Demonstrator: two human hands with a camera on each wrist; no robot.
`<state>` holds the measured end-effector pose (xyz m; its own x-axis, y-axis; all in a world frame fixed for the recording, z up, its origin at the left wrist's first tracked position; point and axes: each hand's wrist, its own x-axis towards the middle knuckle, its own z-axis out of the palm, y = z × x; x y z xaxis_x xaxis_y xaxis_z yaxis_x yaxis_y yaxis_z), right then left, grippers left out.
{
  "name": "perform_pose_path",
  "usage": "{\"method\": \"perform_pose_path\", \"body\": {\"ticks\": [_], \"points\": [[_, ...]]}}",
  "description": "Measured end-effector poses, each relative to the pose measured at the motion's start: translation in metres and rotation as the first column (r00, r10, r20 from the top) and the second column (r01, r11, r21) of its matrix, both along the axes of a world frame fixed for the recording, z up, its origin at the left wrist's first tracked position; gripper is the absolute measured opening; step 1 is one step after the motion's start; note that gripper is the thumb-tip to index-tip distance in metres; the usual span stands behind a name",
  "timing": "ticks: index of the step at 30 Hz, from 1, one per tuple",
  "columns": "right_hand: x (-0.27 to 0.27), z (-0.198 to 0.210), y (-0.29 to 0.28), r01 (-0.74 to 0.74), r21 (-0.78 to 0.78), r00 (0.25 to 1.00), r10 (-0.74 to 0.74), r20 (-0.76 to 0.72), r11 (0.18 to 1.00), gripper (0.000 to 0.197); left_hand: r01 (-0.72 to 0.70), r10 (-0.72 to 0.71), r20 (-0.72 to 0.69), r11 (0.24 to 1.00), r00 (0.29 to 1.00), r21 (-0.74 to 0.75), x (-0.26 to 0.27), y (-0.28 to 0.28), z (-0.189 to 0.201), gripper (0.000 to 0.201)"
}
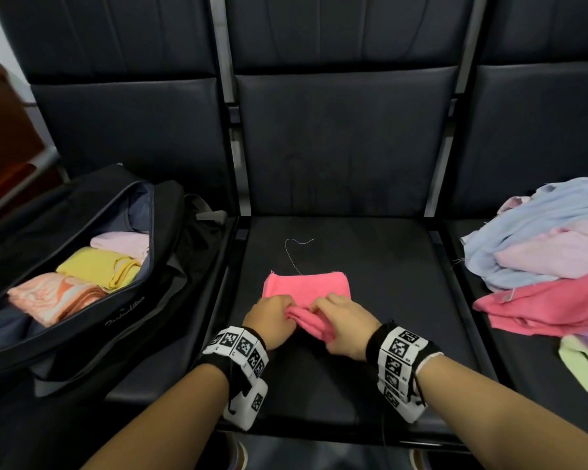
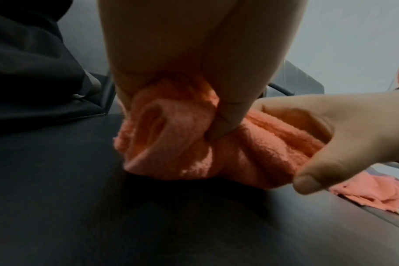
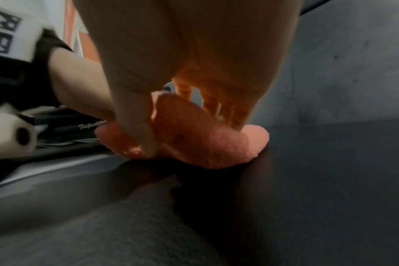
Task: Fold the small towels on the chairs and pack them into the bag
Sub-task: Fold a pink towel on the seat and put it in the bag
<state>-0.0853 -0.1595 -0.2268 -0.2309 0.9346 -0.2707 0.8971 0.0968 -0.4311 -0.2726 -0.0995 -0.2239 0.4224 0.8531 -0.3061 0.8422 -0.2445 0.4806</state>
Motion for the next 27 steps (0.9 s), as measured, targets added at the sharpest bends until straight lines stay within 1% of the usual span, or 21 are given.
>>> {"method": "perform_pose_path", "body": {"ticks": [1, 3, 5, 7, 8, 10, 12, 13, 16, 18, 20, 22, 25, 26, 27], "points": [[0.002, 0.000, 0.003, 0.033, 0.008, 0.999, -0.033, -0.027, 0.999, 0.048, 0.010, -0.010, 0.016, 1.000, 1.000, 0.008, -0.002, 0.002, -0.001, 0.015], [0.009, 0.000, 0.010, 0.184, 0.028, 0.974, -0.179, -0.139, 0.982, 0.034, 0.029, -0.029, -0.013, 0.998, 1.000, 0.053, -0.006, 0.005, -0.002, 0.022], [0.018, 0.000, 0.017, 0.366, 0.013, 0.891, -0.346, -0.295, 0.931, 0.026, 0.007, -0.007, -0.014, 0.999, 1.000, 0.041, -0.012, 0.008, -0.001, 0.029], [0.027, -0.003, 0.022, 0.475, -0.023, 0.795, -0.441, -0.416, 0.879, 0.019, -0.071, 0.073, 0.092, 0.997, 0.993, -0.024, -0.017, 0.013, 0.001, 0.028], [0.030, -0.004, 0.025, 0.508, -0.031, 0.760, -0.465, -0.453, 0.861, 0.021, -0.128, 0.135, 0.172, 0.990, 0.976, -0.053, -0.019, 0.016, 0.002, 0.029], [0.037, -0.008, 0.030, 0.568, -0.042, 0.697, -0.508, -0.506, 0.822, 0.023, -0.230, 0.255, 0.315, 0.966, 0.914, -0.115, -0.020, 0.022, 0.002, 0.029], [0.044, -0.015, 0.035, 0.624, -0.054, 0.651, -0.557, -0.516, 0.780, 0.020, -0.281, 0.324, 0.399, 0.946, 0.858, -0.164, -0.019, 0.027, -0.001, 0.026], [0.046, -0.018, 0.037, 0.645, -0.061, 0.636, -0.579, -0.510, 0.762, 0.020, -0.297, 0.344, 0.414, 0.939, 0.843, -0.176, -0.018, 0.029, -0.004, 0.022], [0.050, -0.031, 0.043, 0.693, -0.059, 0.616, -0.633, -0.469, 0.719, 0.027, -0.351, 0.391, 0.393, 0.920, 0.832, -0.172, -0.016, 0.038, -0.016, 0.005], [0.053, -0.038, 0.045, 0.708, -0.080, 0.616, -0.669, -0.416, 0.702, 0.037, -0.406, 0.439, 0.376, 0.898, 0.816, -0.168, -0.014, 0.042, -0.025, 0.008], [0.057, -0.044, 0.047, 0.692, -0.144, 0.622, -0.685, -0.380, 0.708, 0.051, -0.459, 0.490, 0.364, 0.871, 0.792, -0.174, -0.013, 0.044, -0.032, 0.010], [0.061, -0.049, 0.050, 0.673, -0.186, 0.635, -0.688, -0.352, 0.716, 0.056, -0.484, 0.513, 0.345, 0.858, 0.786, -0.172, -0.013, 0.045, -0.038, 0.010], [0.061, -0.051, 0.055, 0.643, -0.245, 0.646, -0.686, -0.336, 0.725, 0.045, -0.507, 0.545, 0.320, 0.838, 0.775, -0.200, -0.013, 0.044, -0.040, 0.013], [0.060, -0.051, 0.056, 0.637, -0.276, 0.628, -0.692, -0.356, 0.720, 0.039, -0.511, 0.554, 0.318, 0.832, 0.769, -0.214, -0.013, 0.044, -0.040, 0.014], [0.058, -0.049, 0.057, 0.634, -0.312, 0.593, -0.704, -0.391, 0.708, 0.033, -0.514, 0.563, 0.316, 0.827, 0.764, -0.228, -0.013, 0.043, -0.038, 0.015]]}}
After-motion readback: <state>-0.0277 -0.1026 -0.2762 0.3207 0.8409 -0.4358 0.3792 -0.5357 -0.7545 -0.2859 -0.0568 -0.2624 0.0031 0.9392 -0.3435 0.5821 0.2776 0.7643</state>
